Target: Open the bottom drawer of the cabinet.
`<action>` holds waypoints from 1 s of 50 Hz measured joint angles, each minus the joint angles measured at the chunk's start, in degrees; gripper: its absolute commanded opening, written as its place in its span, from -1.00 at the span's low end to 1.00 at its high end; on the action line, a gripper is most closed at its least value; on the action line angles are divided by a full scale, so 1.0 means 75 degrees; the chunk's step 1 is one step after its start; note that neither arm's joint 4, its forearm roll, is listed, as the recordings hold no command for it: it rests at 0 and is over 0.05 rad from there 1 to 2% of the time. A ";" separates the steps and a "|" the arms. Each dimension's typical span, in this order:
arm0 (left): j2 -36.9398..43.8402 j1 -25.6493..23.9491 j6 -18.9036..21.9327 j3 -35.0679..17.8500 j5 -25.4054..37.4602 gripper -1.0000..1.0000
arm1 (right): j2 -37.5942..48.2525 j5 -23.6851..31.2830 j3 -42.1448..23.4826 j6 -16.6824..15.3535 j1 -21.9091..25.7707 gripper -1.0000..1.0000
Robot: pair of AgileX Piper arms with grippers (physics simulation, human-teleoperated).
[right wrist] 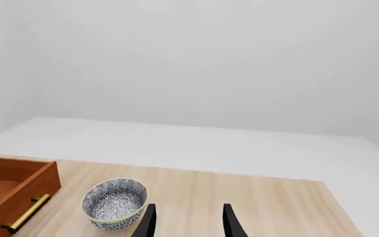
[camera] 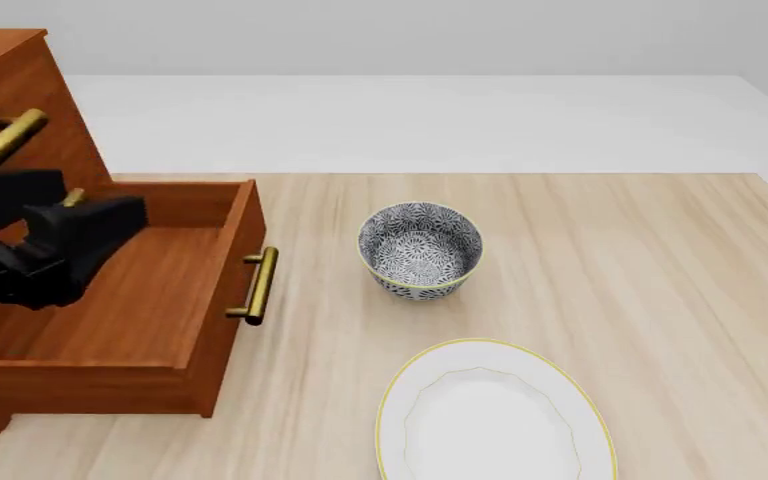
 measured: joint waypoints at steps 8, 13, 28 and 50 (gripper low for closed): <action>-0.0756 -0.0219 -0.0013 0.0109 0.0423 1.00 | 0.0000 0.0844 -0.0753 -0.0210 0.0215 1.00; -0.1235 -0.0316 -0.0028 0.0162 0.0747 1.00 | 0.0000 0.1377 -0.1185 -0.0347 0.0346 1.00; -0.2602 -0.0612 -0.0044 0.0249 0.1839 1.00 | 0.0000 0.2884 -0.2227 -0.0657 0.0786 1.00; -0.4114 -0.0772 -0.0116 -0.0178 0.3620 1.00 | 0.0000 0.4853 -0.3797 -0.0850 0.0996 1.00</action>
